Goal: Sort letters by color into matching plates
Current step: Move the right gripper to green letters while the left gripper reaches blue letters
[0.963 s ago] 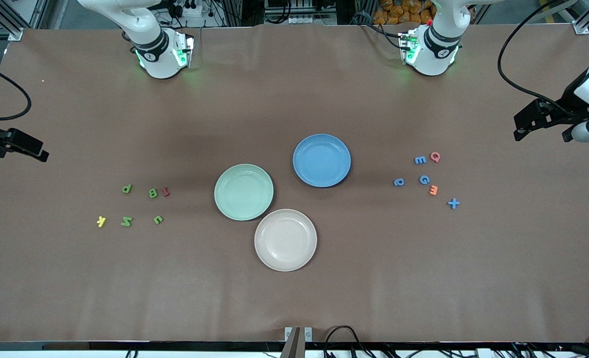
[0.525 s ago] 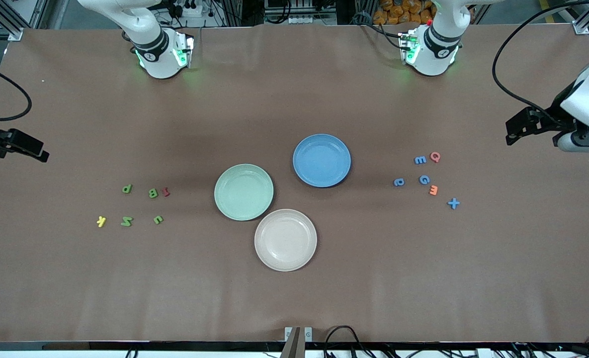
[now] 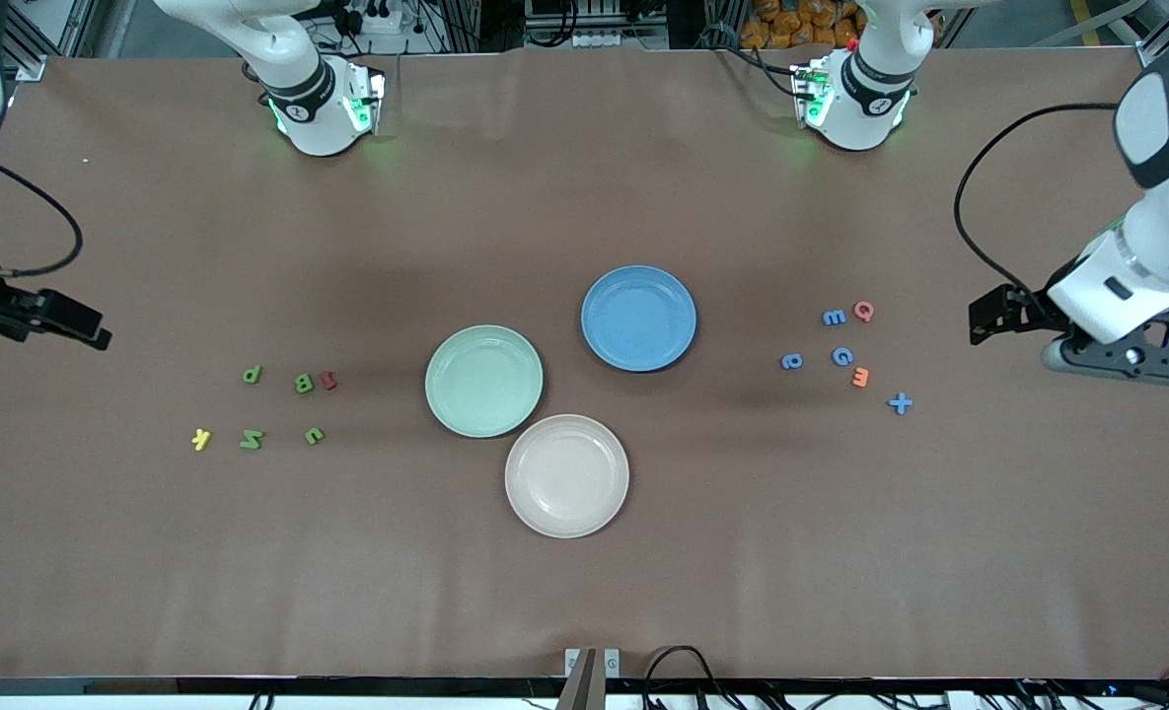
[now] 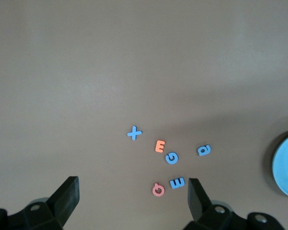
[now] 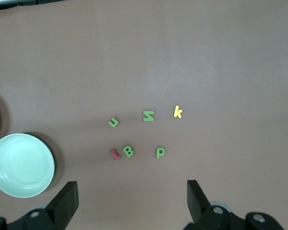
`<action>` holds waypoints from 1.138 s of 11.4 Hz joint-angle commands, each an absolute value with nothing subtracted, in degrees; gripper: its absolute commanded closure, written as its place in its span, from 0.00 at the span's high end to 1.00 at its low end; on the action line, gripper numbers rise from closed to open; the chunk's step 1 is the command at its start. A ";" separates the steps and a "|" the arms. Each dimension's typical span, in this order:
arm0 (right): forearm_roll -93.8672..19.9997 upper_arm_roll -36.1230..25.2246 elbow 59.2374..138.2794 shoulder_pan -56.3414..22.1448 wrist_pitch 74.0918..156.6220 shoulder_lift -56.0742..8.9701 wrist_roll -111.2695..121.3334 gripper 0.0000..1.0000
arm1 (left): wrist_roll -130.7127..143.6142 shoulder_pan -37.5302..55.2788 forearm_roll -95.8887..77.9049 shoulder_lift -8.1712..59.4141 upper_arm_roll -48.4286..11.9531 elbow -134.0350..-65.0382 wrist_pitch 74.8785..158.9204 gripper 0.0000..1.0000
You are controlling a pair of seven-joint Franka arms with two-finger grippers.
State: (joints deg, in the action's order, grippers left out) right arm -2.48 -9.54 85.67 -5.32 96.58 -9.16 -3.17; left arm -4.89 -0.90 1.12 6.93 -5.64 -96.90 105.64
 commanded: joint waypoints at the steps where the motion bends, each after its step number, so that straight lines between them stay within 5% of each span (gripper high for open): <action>1: -2.72 -8.79 92.00 -4.66 103.77 -8.96 -4.83 1.00 | -6.94 -0.97 0.00 9.48 -5.54 -98.26 108.36 1.00; 7: -2.81 -8.70 97.99 -6.41 113.36 -12.21 -17.65 1.00 | -11.33 -1.05 0.88 9.41 -5.89 -110.37 124.69 1.00; 13: -3.25 -8.70 103.71 -6.33 125.50 -17.56 -16.45 1.00 | -24.51 -4.83 0.88 14.23 -5.98 -111.09 128.58 1.00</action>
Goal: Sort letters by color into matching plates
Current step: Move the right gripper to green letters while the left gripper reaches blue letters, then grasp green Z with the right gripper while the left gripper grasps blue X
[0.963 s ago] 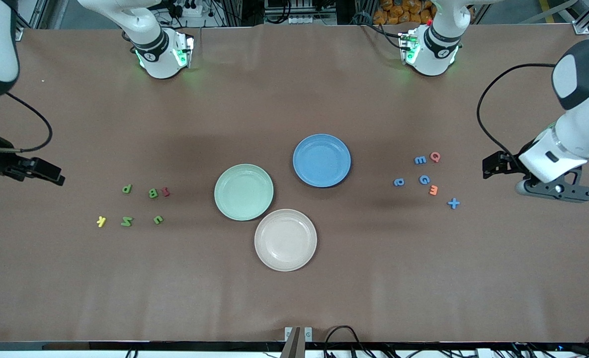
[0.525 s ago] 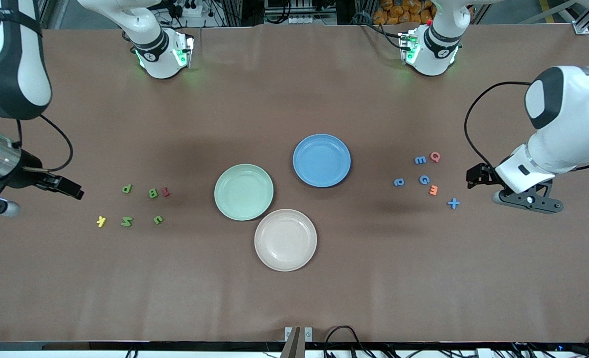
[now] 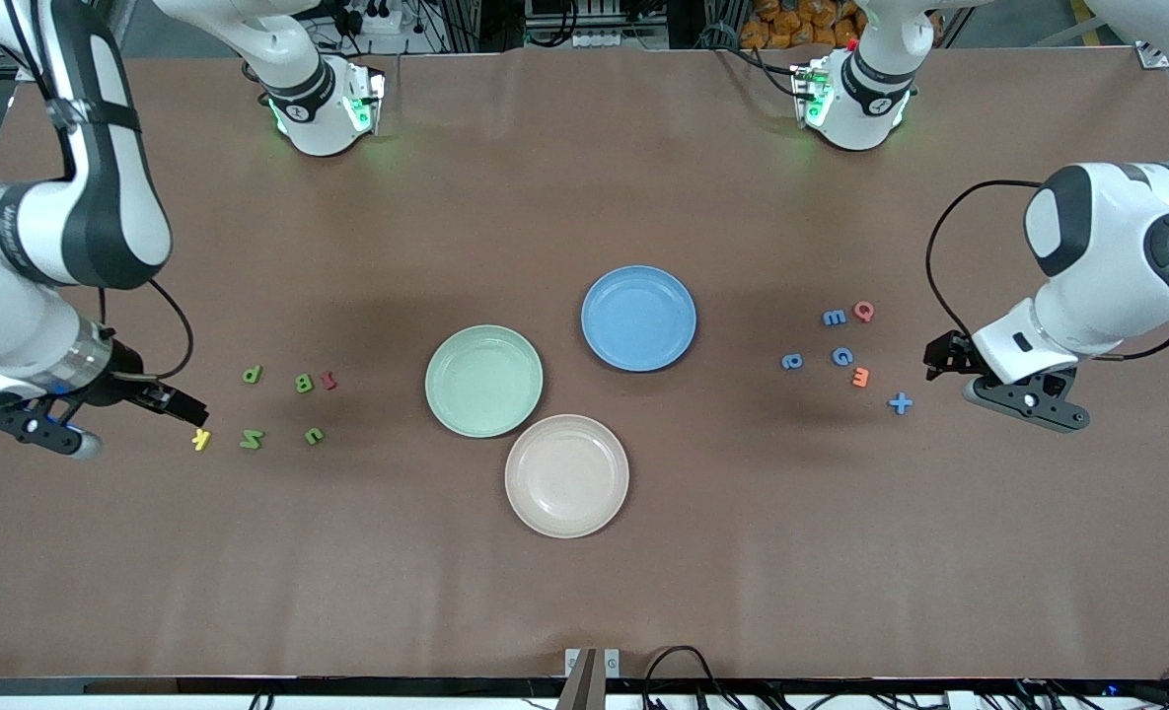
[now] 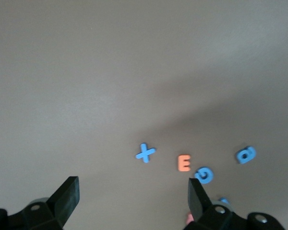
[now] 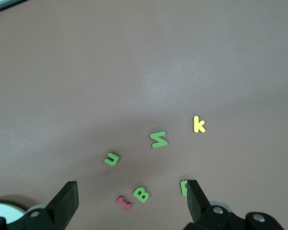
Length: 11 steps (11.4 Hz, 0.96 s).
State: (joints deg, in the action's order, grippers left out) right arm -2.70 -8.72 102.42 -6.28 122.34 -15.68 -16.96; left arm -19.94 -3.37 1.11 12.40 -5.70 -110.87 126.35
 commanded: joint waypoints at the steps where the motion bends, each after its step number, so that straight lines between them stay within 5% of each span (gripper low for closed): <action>1: -3.25 -8.61 104.23 -6.33 127.25 -18.71 -14.78 1.00 | -25.65 -4.83 0.88 14.76 -5.89 -111.18 128.76 1.00; 9: -4.39 -5.72 106.60 -1.07 135.85 -27.06 6.12 1.00 | -35.24 -5.71 0.88 20.21 -5.80 -115.75 139.56 1.00; 11: -4.39 -4.31 108.28 0.87 139.30 -27.95 9.92 1.00 | -35.24 -4.93 0.88 21.44 -5.89 -116.45 139.92 0.90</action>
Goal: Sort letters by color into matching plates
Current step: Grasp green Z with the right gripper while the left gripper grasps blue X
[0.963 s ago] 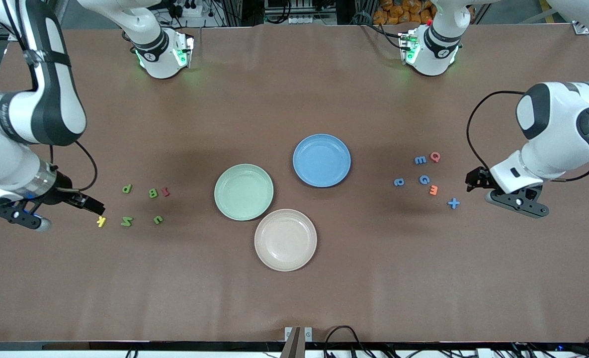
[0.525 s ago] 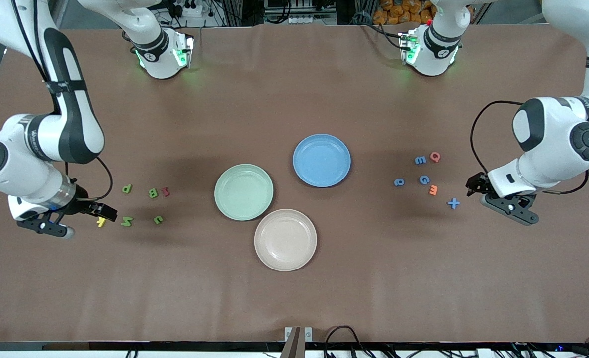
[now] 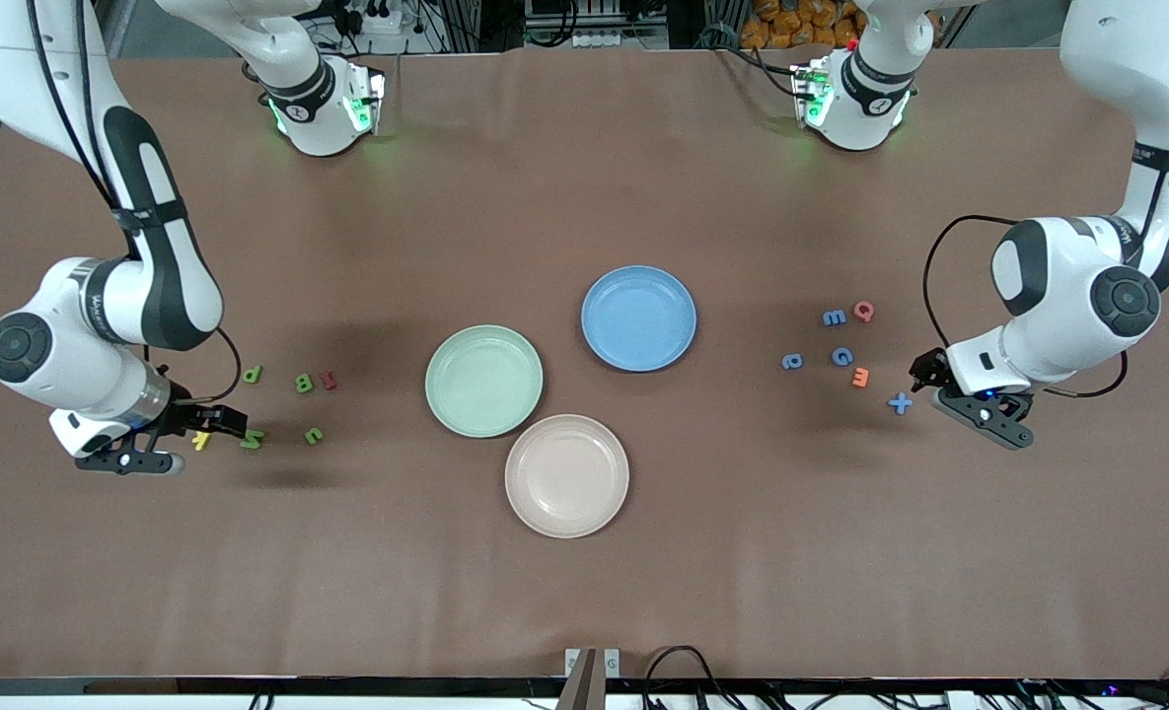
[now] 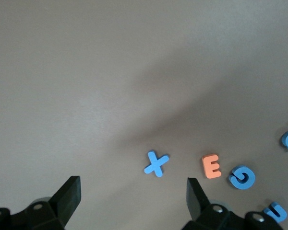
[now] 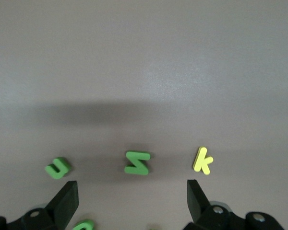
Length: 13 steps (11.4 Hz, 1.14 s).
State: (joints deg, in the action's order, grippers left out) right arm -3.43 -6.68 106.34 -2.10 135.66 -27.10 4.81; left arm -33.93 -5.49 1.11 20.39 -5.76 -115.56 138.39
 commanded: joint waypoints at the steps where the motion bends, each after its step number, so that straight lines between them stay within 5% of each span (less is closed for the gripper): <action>1: -4.39 -3.26 108.19 1.92 139.39 -28.38 10.11 1.00 | -35.24 -4.75 0.88 21.79 -5.89 -116.46 139.92 0.90; 13: -10.72 -0.88 108.37 4.48 146.16 -35.06 3.25 1.00 | -37.44 -5.54 4.13 27.94 -5.98 -116.46 145.02 0.81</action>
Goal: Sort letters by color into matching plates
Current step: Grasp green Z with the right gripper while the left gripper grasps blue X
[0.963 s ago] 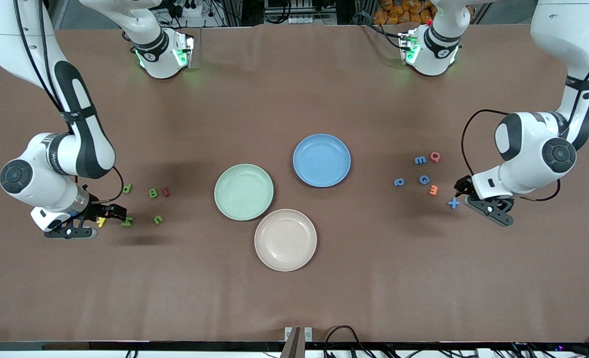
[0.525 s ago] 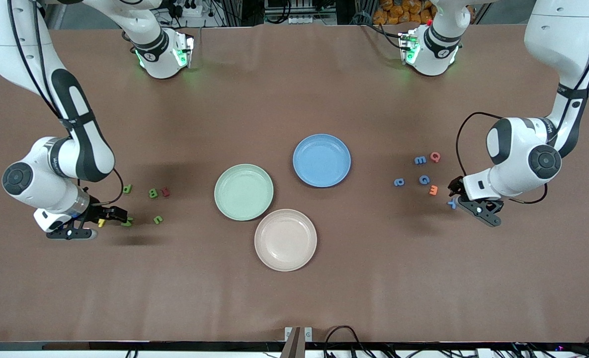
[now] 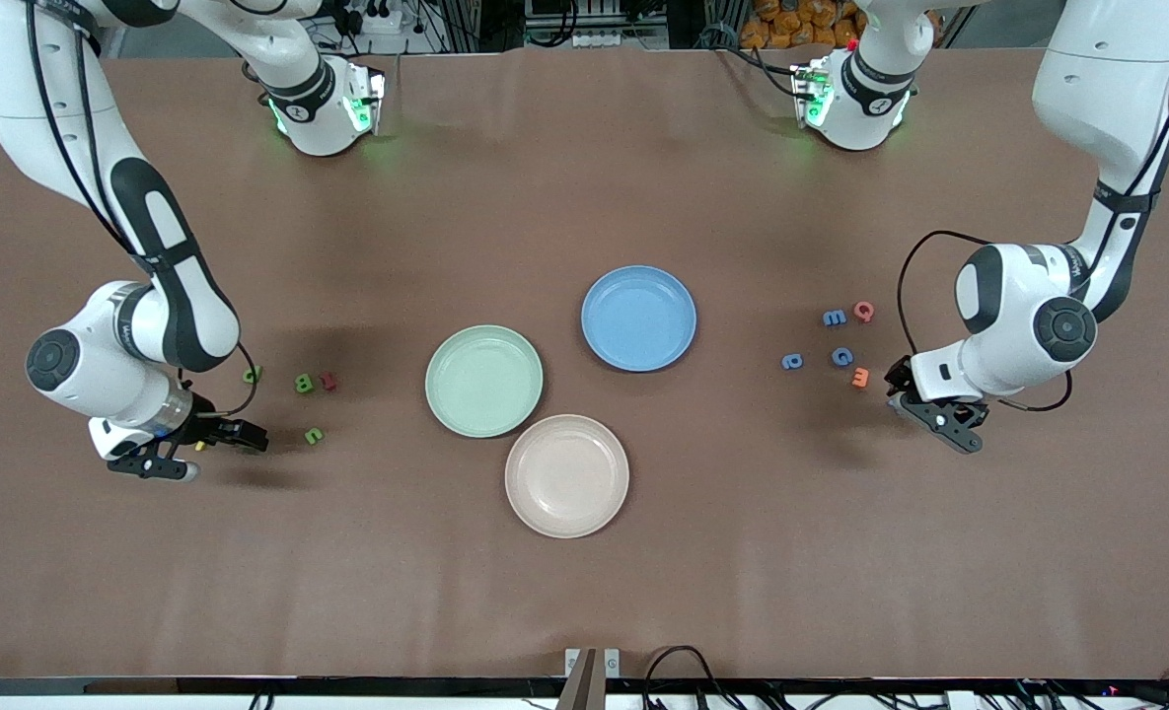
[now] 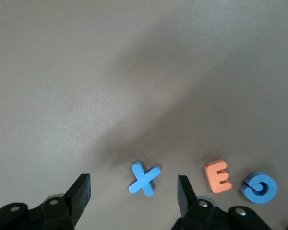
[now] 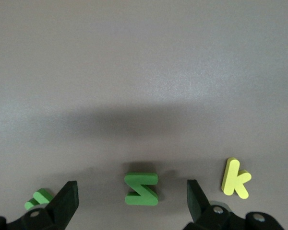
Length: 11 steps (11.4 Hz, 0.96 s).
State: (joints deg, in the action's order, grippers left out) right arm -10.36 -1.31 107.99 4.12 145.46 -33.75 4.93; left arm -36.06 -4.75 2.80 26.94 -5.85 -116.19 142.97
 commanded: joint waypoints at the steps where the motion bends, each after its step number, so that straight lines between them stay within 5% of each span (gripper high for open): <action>1: -10.72 -0.97 108.46 4.48 146.16 -35.68 2.64 1.00 | -37.44 -5.71 4.13 28.12 -5.98 -116.54 145.28 0.81; 11: -10.46 -4.48 110.04 1.33 146.25 -35.86 1.32 0.97 | -37.53 -5.80 4.13 27.34 -5.98 -120.58 148.44 0.77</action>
State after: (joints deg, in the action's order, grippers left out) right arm -10.35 -2.57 108.62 3.35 145.83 -36.55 2.25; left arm -36.84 -5.33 2.99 28.79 -5.81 -118.42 146.78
